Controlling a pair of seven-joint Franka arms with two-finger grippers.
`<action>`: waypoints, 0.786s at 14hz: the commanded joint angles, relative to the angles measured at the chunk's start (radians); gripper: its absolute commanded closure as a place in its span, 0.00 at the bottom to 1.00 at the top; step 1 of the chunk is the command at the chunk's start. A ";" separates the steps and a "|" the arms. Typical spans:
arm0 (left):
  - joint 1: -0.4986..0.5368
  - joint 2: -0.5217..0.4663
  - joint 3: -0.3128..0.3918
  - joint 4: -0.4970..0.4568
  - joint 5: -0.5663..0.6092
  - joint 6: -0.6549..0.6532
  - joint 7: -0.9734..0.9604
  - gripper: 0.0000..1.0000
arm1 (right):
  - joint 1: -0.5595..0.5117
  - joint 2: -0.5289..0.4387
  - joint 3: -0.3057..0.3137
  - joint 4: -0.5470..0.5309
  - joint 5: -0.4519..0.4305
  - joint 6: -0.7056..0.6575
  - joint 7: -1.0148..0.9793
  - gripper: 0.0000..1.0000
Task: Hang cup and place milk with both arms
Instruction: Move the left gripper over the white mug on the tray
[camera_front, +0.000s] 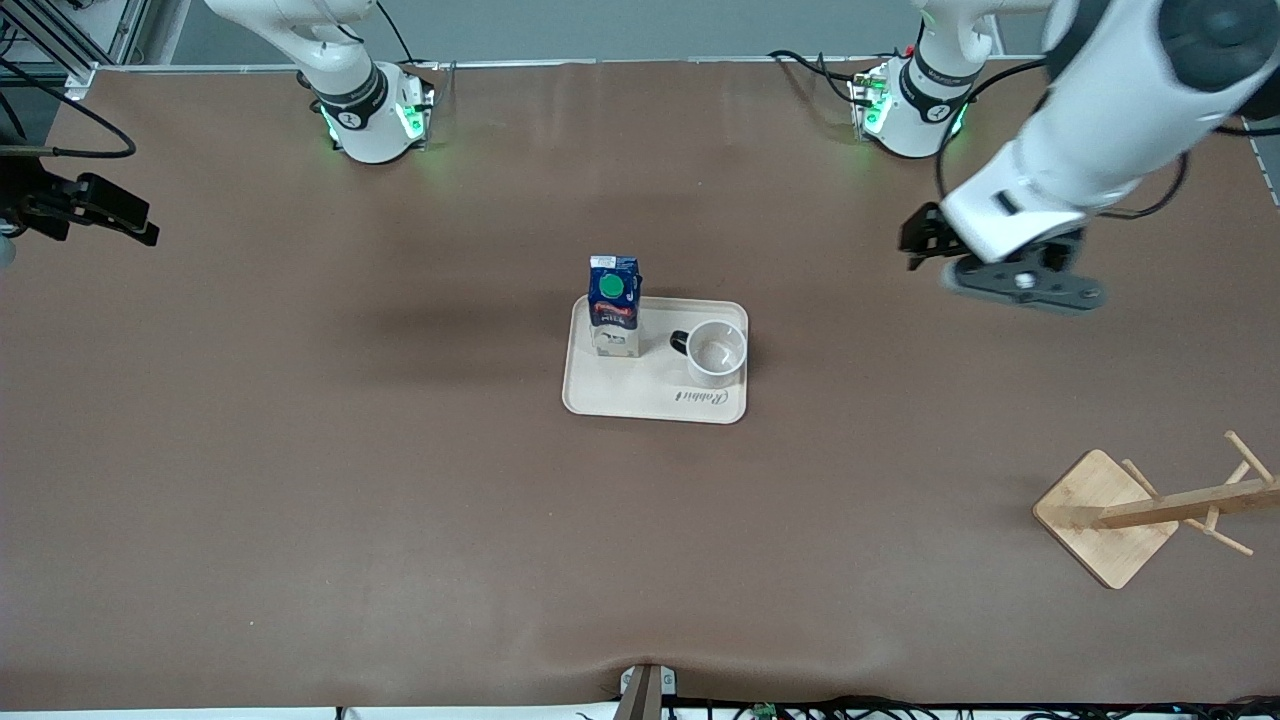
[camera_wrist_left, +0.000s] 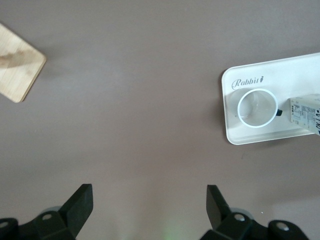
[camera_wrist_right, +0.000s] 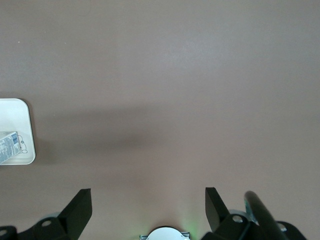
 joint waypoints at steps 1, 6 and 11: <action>-0.082 0.063 -0.016 0.028 0.060 0.022 -0.043 0.00 | -0.003 -0.019 0.003 -0.017 0.001 0.002 0.008 0.00; -0.174 0.136 -0.016 0.007 0.085 0.080 -0.045 0.00 | -0.005 -0.019 0.002 -0.017 0.001 0.002 0.009 0.00; -0.206 0.139 -0.019 -0.085 0.084 0.185 -0.045 0.00 | -0.005 -0.019 0.002 -0.017 0.001 0.002 0.008 0.00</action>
